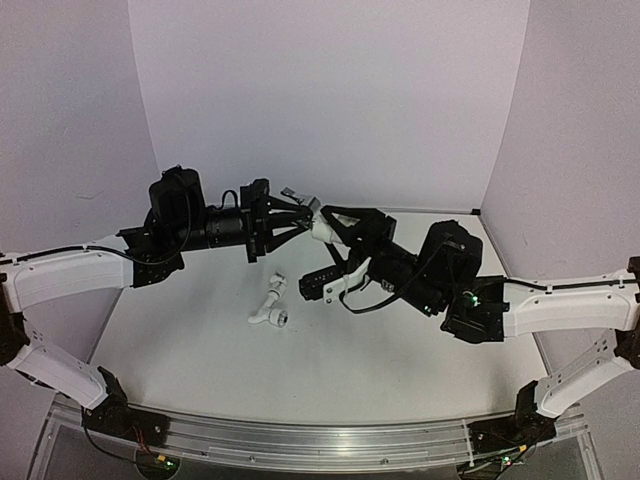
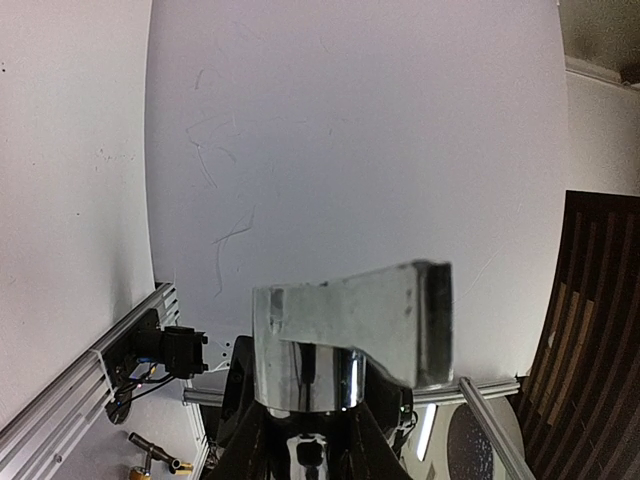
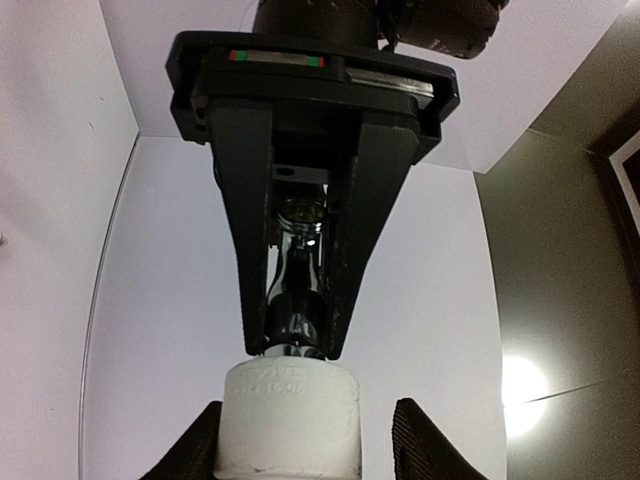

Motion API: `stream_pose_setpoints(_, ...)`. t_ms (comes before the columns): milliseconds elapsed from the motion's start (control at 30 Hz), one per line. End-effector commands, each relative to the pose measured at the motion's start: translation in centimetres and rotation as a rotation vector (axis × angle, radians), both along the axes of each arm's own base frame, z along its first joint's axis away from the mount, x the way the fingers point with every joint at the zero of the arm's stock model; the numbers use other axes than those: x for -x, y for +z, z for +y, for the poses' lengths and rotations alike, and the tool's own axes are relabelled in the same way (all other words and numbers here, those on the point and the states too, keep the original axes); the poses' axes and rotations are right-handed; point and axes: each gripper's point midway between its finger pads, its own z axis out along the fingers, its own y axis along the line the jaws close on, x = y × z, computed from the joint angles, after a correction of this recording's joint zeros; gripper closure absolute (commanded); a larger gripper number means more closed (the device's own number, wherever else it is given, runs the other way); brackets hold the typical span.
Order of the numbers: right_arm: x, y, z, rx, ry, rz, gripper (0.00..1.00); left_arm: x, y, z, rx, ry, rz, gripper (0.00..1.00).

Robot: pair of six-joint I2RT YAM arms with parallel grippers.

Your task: Install the water faucets

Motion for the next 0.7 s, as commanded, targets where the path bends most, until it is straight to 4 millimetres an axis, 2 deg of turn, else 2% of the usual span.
stream_pose_setpoints(0, -0.1, 2.9, -0.3, -0.088, -0.017, -0.018, 0.44, 0.7, 2.7, -0.3, 0.082, -0.050, -0.086, 1.00)
stream_pose_setpoints(167, 0.2, 2.6, -0.5, -0.069, -0.005, -0.032, 0.57, 0.6, 2.7, -0.4, 0.081, -0.048, -0.087, 1.00)
stream_pose_setpoints(400, 0.3, 2.8, -0.7, -0.085, 0.001, -0.021, 0.83, 0.4, 2.5, -0.3, 0.070, -0.034, -0.104, 0.99)
stream_pose_setpoints(500, 0.3, 3.6, -0.9, -0.128, 0.001, 0.007, 0.99, -0.2, 1.9, -0.1, 0.036, 0.015, -0.127, 0.90)
stream_pose_setpoints(533, 0.2, 3.9, -1.0, -0.148, 0.001, 0.018, 1.00, -0.3, 1.9, 0.2, 0.032, 0.033, -0.148, 0.83)
stream_pose_setpoints(667, 0.5, 5.0, -1.4, -0.222, 0.021, 0.067, 1.00, -0.8, 2.4, 1.5, 0.012, 0.124, -0.263, 0.70)
